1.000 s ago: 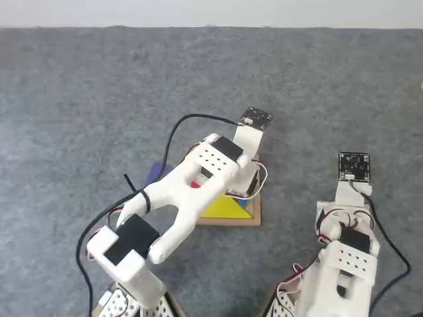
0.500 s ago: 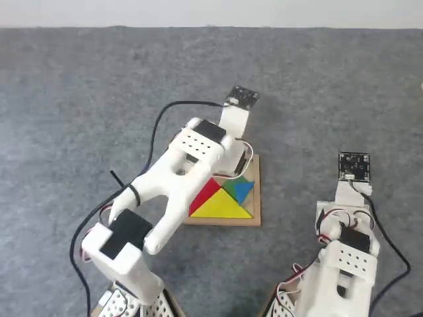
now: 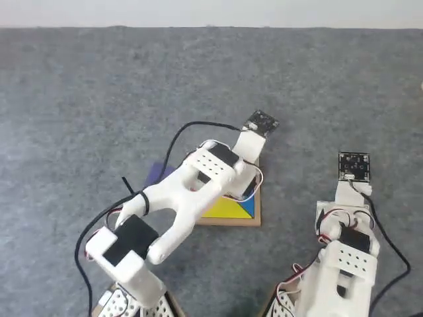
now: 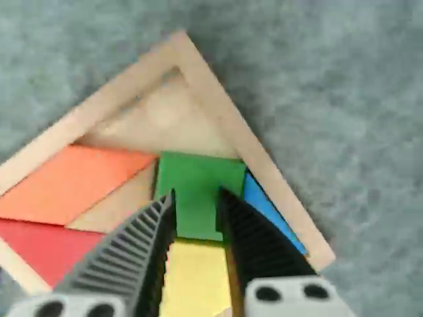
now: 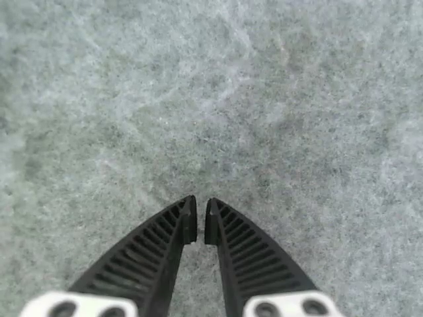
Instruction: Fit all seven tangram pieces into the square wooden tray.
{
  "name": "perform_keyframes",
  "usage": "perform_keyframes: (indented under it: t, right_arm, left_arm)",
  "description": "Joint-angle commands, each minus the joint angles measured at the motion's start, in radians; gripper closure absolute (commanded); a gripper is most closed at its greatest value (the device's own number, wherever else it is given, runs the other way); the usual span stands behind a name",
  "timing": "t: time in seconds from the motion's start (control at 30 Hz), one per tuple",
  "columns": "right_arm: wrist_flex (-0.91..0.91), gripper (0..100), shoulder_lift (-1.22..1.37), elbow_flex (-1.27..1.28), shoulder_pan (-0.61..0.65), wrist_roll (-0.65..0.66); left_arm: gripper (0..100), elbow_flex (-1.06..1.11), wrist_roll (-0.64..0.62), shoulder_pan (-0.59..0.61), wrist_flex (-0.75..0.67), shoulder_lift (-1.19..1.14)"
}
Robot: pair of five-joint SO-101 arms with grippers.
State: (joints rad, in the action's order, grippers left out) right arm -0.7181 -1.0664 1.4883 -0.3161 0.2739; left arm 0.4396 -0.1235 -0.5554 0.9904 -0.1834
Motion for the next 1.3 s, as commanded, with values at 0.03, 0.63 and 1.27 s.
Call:
perform_keyframes:
  t: [0.03,0.63,1.27]
  right_arm:
    - [0.021,95.4,-0.025,-0.029,-0.004,-0.008]
    - [0.021,95.4,-0.025,-0.029,-0.004,-0.006]
    - [0.019,95.4,-0.025,-0.031,0.022,-0.005]
  left_arm:
    - [90,-0.01,0.012,-0.012,0.017,0.023]
    - [89,-0.153,0.25,0.601,0.167,0.149]
    - [76,-0.018,0.18,0.641,0.138,0.058]
